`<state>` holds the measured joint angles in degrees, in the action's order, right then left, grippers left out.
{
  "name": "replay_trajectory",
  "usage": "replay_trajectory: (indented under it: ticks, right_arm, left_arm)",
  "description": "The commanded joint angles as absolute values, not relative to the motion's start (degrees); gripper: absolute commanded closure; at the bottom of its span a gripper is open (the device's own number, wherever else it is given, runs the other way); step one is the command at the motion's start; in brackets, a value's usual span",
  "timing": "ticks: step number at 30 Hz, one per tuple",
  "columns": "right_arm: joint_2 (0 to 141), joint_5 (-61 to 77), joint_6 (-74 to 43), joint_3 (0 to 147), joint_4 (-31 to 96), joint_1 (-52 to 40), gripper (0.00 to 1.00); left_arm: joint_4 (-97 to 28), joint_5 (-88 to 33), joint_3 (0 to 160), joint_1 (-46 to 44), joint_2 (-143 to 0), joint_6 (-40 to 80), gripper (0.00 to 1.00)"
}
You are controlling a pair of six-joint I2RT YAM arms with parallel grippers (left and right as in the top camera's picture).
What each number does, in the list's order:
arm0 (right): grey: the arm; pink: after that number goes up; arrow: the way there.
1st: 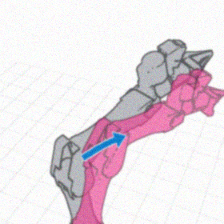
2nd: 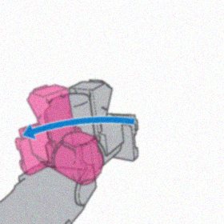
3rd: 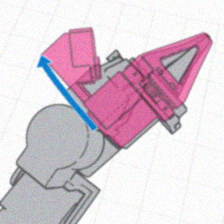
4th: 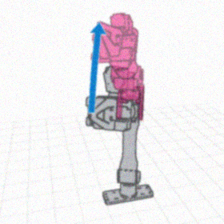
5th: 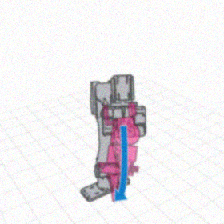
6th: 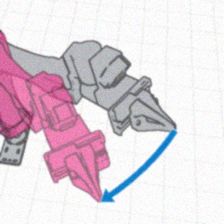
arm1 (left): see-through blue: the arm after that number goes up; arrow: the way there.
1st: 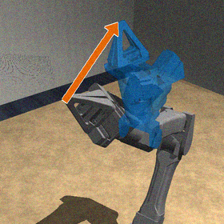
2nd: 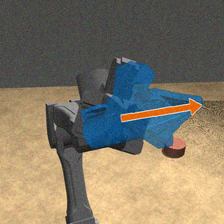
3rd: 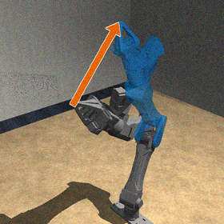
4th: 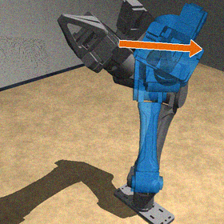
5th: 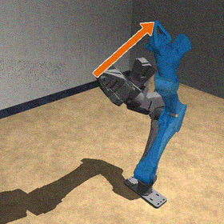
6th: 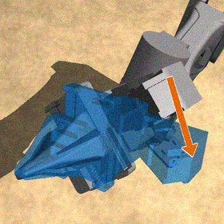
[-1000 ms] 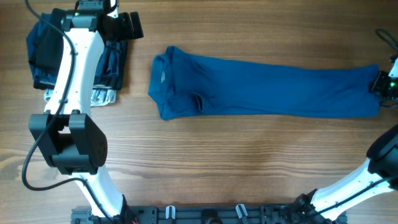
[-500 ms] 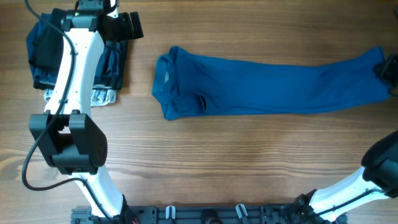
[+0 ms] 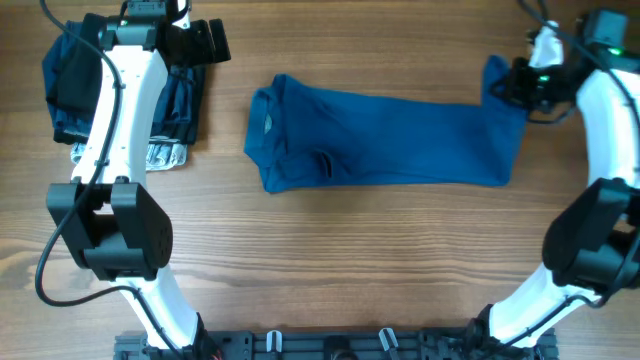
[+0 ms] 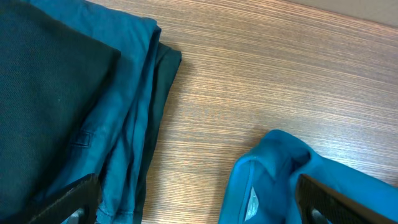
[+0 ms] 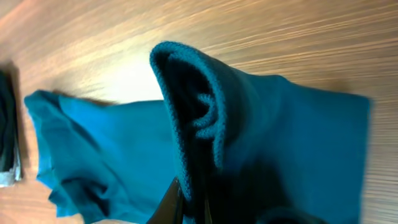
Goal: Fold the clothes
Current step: 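Lift the right end and fold it leftward over the strip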
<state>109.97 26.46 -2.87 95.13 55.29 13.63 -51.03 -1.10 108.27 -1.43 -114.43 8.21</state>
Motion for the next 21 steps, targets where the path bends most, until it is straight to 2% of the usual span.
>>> replay_trajectory:
  ticks: [1, 5, 12, 21]
  right_arm:
    - [109.6, 22.2, -6.4, 94.6, 55.4, 8.0, 0.96]
    - [109.6, 17.7, -9.4, 91.4, 54.4, 2.6, 0.96]
    - [109.6, 17.6, -11.0, 85.4, 49.1, -3.4, 0.96]
    - [109.8, 17.5, -17.3, 84.2, 44.6, -7.1, 0.96]
  left_arm:
    - [-50.9, -0.8, 108.1, -1.4, -114.8, 8.1, 0.0]
    - [-50.9, -0.8, 108.1, -1.4, -114.8, 8.1, 0.0]
    - [-50.9, -0.8, 108.1, -1.4, -114.8, 8.1, 0.0]
    - [-50.9, -0.8, 108.1, -1.4, -114.8, 8.1, 0.0]
